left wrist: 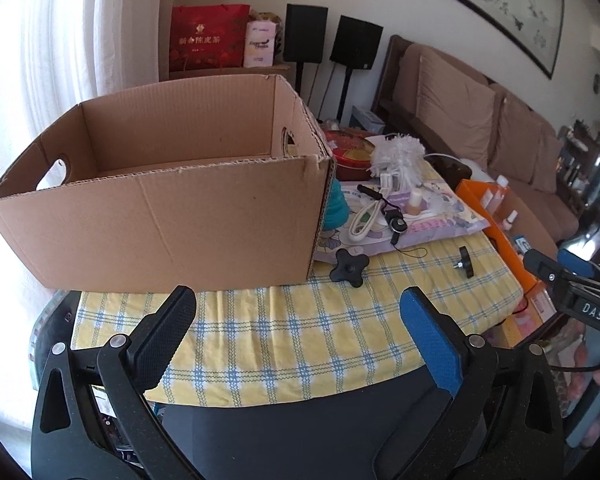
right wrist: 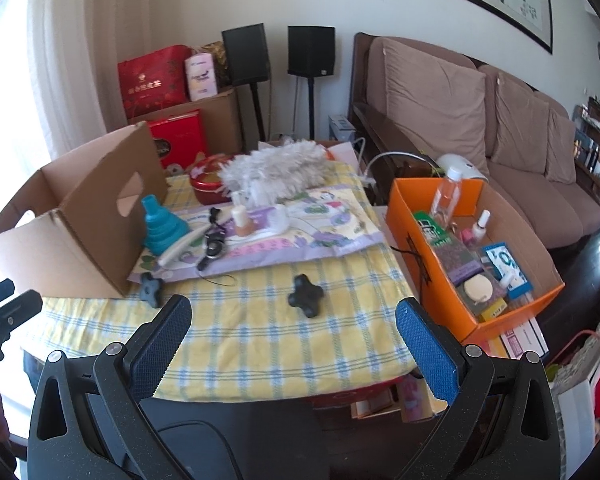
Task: Organize objects
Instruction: 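Move both tools toward the black four-lobed knobs on the tablecloth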
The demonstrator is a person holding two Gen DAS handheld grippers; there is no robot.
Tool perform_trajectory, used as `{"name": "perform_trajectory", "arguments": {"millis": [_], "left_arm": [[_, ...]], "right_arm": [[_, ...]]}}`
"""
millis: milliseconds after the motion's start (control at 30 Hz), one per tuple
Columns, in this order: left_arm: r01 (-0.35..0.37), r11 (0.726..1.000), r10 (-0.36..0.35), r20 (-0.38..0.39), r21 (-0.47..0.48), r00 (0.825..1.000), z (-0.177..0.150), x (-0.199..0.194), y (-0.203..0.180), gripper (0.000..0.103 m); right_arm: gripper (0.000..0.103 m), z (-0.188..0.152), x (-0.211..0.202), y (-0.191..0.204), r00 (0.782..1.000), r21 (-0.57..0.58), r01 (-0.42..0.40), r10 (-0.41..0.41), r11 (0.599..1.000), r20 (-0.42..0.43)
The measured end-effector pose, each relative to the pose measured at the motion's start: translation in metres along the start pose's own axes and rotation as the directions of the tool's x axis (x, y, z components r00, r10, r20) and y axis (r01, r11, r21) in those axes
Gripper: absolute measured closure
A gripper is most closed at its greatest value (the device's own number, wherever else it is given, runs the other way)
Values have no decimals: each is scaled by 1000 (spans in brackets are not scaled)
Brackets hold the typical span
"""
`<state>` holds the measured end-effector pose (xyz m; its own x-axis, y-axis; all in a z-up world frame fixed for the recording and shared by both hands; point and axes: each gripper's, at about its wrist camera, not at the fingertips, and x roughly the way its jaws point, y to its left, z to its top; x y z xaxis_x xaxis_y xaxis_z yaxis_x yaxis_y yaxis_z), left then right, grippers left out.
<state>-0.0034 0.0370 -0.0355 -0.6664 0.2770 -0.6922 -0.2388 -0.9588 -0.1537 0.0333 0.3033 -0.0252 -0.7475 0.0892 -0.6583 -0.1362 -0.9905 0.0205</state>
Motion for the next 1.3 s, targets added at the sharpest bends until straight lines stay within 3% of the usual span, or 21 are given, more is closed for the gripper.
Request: {"name": "perform_trajectory", "arguments": {"millis": [200,267,300,600,667,833,933,1067,1133,1200,1300], "left_arm": [[43,997,-42,-15,58,999,-9,23,-17,9],[54,995,-52,-20,88,998,-11,32,-24,21],[58,993,-56,-22,100,998,-12,35,-27,23],[130,985,-127,-35,113,991,-12,57,-37,23],[128,986,-125,-35,109,992,-12,59,-36,23],[116,989,-113,-34,93,993,-12,65,-29,23],[113,988,-108,-46,108,993,-10,71,-31,35],[117,984,-110,-56,136,992,-11,80,-39,44],[122,983,-114,-63,135,991,-12,86,-42,48],[121,985,-114,-65,126,991,-13,91,-43,49],[113,987,-105,-75,112,992,-13,100,-45,50]], "right_arm": [[1,-6,17,-10,1000,-13,29,-29,999,-11],[5,-8,24,-10,999,-28,31,-31,999,-19],[7,-9,28,-10,999,-30,29,-30,999,-22],[18,-2,61,-20,998,-17,-27,26,999,-49],[25,2,67,-21,997,-10,-52,52,999,-58],[26,12,64,2,988,-59,-149,147,987,-37],[28,16,66,17,994,-102,-106,103,989,-35],[28,18,74,11,996,-71,-85,82,994,-46],[36,16,78,7,994,-59,-98,94,993,-62],[43,15,79,7,990,-61,-129,125,990,-71],[45,14,78,9,992,-79,-112,106,991,-73]]}}
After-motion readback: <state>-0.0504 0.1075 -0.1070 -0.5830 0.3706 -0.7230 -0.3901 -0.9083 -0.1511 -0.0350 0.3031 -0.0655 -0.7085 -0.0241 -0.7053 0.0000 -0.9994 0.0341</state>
